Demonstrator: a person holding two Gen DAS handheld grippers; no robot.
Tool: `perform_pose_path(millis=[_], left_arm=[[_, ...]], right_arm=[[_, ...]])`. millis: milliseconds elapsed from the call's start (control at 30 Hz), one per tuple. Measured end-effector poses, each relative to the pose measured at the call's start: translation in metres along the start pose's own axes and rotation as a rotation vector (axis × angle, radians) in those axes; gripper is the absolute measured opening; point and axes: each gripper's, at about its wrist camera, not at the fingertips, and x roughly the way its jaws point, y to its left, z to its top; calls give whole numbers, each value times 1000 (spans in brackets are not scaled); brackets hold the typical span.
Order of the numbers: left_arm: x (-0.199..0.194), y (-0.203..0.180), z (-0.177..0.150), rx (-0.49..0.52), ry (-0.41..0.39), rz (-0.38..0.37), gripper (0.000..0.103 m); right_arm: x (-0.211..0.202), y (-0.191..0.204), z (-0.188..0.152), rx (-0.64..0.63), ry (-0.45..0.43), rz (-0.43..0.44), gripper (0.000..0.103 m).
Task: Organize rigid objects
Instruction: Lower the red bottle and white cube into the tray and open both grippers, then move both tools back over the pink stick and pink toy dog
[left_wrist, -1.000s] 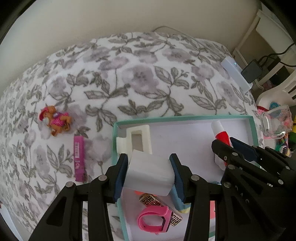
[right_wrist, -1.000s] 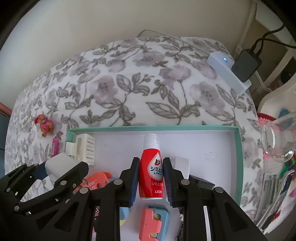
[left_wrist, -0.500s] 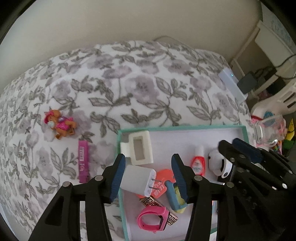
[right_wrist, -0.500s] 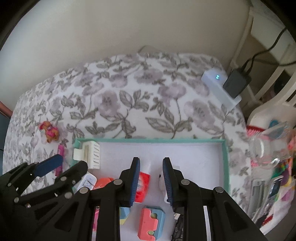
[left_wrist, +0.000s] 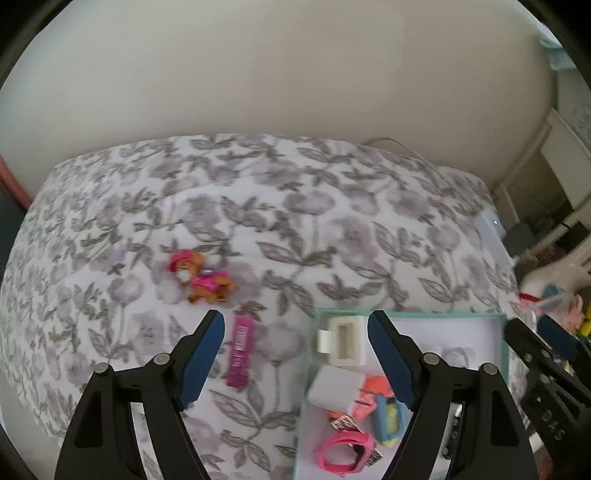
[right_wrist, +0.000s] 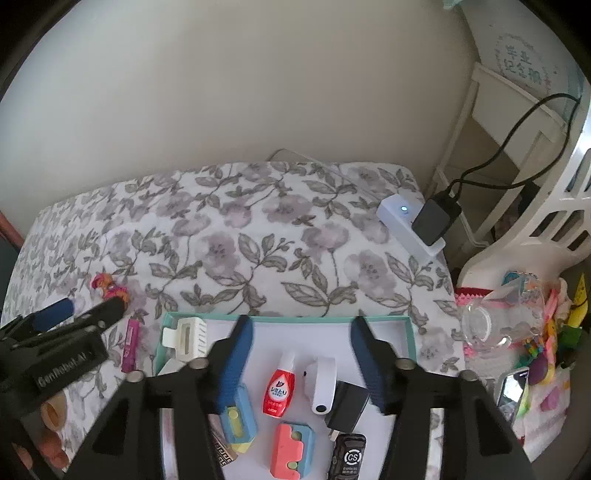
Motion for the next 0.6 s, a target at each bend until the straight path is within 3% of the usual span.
perform_pose_path(millis=[133,400,500,600], left_arm=[[5,12,1,-26,0,51,97],[14,30,2,-84,13,96,98],[15,39,4,-106,15,95,98],[16,52,6,-122,10,121,99]], right_arm=[[1,-4,0,26,-6,-17,74],[4,-6,1,43,-18,-25,88],[7,-5,1,42,-19,-38,100],[11,-1,1,34,-14,-46,100]])
